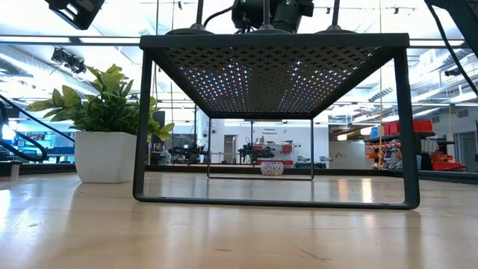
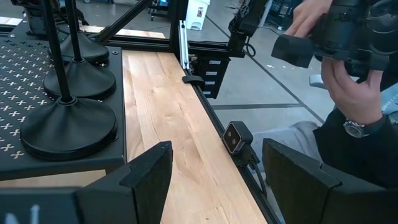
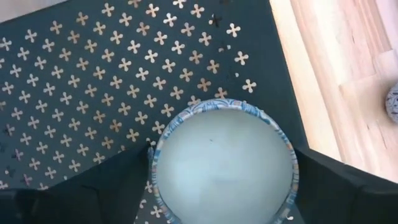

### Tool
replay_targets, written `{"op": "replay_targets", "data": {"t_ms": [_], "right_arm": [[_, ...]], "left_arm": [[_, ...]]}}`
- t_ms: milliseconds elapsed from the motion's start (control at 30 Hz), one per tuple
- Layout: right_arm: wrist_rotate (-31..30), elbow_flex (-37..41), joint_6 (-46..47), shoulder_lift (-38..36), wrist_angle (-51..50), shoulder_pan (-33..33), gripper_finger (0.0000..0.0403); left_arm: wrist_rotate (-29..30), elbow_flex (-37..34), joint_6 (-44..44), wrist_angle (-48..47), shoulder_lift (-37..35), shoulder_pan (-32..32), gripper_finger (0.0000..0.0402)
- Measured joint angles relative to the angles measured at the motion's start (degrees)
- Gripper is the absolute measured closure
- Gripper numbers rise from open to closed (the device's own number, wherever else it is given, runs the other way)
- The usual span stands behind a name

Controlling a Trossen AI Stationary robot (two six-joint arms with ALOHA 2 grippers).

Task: Pick & Place candle stick holders
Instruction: Put the blue patterned candle on the shelf

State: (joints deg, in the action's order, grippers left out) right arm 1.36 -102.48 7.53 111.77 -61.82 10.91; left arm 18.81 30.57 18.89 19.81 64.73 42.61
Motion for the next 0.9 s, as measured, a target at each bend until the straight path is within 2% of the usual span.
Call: {"op": "replay_targets", "data": {"t_ms": [267, 433, 567, 900], "right_arm": [[0.2, 0.0, -1.6, 0.0, -0.5, 1.3, 0.0030], [2.8, 0.0, -3.3, 0.0, -0.5, 1.9, 0.0006], [4.9, 0.0, -3.5, 0.0, -0.7, 2.5, 0.0011], [5.2, 0.0, -3.9, 0.0, -0.9, 2.6, 0.0004]], "left_arm": [[0.0, 0.0, 0.0, 0.0, 0.0, 0.0, 0.0154], [0.0, 0.0, 0.0, 0.0, 0.0, 0.0, 0.0154], [0.0, 0.0, 0.0, 0.0, 0.0, 0.0, 0.0154], [0.0, 0.0, 0.0, 0.0, 0.0, 0.0, 0.0154]]}}
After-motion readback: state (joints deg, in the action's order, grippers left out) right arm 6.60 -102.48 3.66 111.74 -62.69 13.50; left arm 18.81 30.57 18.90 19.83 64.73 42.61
